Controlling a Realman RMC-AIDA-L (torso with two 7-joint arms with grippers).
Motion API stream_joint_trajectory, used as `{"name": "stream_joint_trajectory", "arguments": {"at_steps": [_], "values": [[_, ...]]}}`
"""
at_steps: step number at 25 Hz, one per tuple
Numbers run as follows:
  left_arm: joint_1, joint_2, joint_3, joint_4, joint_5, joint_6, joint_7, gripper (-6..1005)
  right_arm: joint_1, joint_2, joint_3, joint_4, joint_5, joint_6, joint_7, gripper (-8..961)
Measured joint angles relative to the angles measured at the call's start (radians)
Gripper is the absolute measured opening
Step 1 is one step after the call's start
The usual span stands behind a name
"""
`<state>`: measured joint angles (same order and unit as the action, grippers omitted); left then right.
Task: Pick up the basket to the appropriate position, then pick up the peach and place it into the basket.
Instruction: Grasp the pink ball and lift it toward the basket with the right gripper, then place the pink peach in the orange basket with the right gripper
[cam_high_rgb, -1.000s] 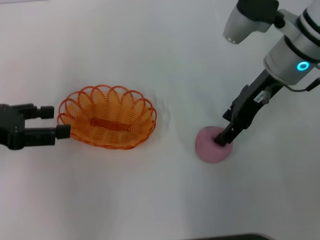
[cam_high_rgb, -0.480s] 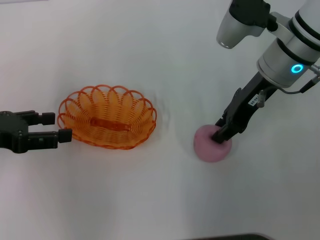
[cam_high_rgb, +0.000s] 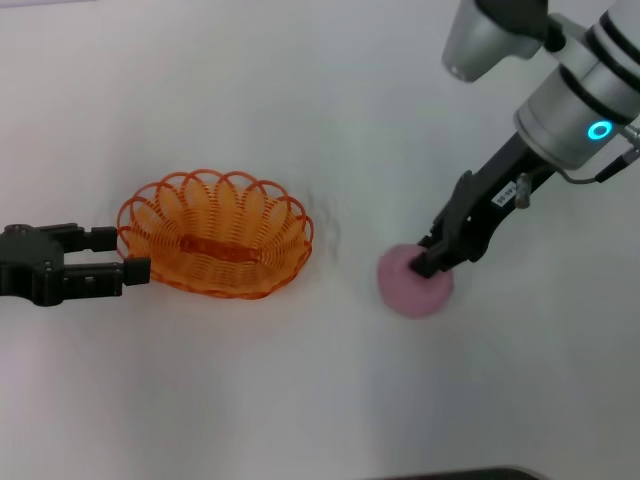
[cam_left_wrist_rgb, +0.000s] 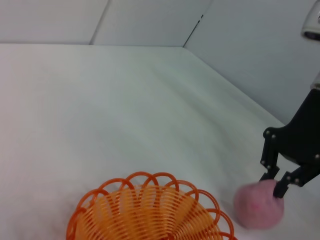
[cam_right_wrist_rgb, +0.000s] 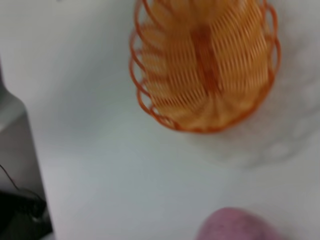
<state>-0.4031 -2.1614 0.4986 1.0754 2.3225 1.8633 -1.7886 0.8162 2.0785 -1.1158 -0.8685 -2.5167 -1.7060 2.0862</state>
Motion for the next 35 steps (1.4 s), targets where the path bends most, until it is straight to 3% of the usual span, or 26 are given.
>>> {"name": "stream_joint_trajectory", "arguments": {"at_steps": [7,10,12,15,20,28,35], "values": [[0.005,0.000,-0.004,-0.004,0.000,-0.009,0.000,820,-0.005,-0.013,0.170,-0.053,0.151,-0.064,-0.101,186],[0.006,0.000,-0.002,-0.014,0.000,-0.016,0.000,819,-0.004,-0.011,0.187,-0.056,0.249,-0.041,-0.123,184],[0.006,0.000,-0.002,-0.016,0.000,-0.019,0.000,819,-0.003,-0.008,0.187,-0.053,0.277,-0.031,-0.132,183],[0.005,0.000,-0.001,-0.018,0.000,-0.025,0.000,818,0.029,0.015,0.142,0.024,0.384,0.072,-0.173,183],[0.000,0.001,-0.001,-0.037,0.001,-0.033,0.000,817,0.062,0.015,0.059,0.144,0.487,0.208,-0.197,182],[0.004,0.000,-0.002,-0.043,0.007,-0.040,0.000,817,0.025,0.010,0.002,0.154,0.604,0.237,-0.233,415],[0.007,0.001,-0.005,-0.042,0.010,-0.040,0.000,817,-0.095,-0.023,0.060,0.038,0.611,0.107,-0.226,645]]}}
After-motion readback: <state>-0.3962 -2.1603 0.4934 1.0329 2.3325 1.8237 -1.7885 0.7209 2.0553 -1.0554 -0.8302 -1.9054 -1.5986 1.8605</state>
